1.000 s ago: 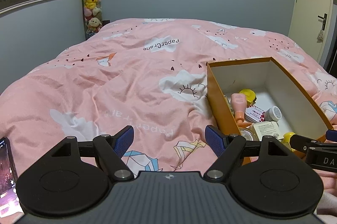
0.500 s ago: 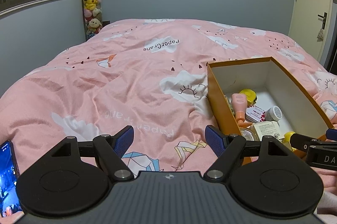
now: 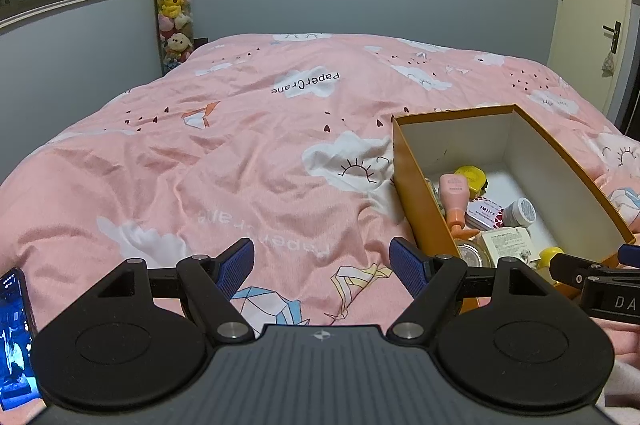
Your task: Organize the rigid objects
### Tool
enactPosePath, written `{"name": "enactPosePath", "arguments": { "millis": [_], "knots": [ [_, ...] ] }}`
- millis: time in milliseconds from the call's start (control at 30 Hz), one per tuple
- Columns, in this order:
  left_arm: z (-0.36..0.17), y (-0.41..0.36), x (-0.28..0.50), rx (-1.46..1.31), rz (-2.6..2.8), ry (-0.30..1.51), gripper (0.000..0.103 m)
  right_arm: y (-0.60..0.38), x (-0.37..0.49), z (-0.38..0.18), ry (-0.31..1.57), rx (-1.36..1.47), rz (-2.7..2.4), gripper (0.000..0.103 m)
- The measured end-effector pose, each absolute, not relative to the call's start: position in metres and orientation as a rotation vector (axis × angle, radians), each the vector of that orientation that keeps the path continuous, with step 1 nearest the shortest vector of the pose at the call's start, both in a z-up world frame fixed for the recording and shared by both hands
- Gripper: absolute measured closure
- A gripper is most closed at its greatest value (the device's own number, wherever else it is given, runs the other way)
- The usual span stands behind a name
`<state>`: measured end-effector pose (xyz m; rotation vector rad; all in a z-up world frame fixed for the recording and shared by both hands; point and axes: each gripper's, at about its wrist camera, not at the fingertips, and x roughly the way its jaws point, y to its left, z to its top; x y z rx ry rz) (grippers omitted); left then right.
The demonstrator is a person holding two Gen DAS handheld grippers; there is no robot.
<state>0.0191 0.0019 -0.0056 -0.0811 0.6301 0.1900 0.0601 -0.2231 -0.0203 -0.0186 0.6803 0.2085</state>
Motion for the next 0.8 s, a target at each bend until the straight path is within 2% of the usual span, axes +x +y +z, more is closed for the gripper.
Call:
{"name": "enactPosePath", "arguments": {
  "millis": [800],
  "knots": [
    [-0.014, -0.013, 0.028, -0.017, 0.145, 0.685, 0.013, -0.226, 0.06, -0.026, 0.702, -0.017, 0.212, 0.003]
  ]
}}
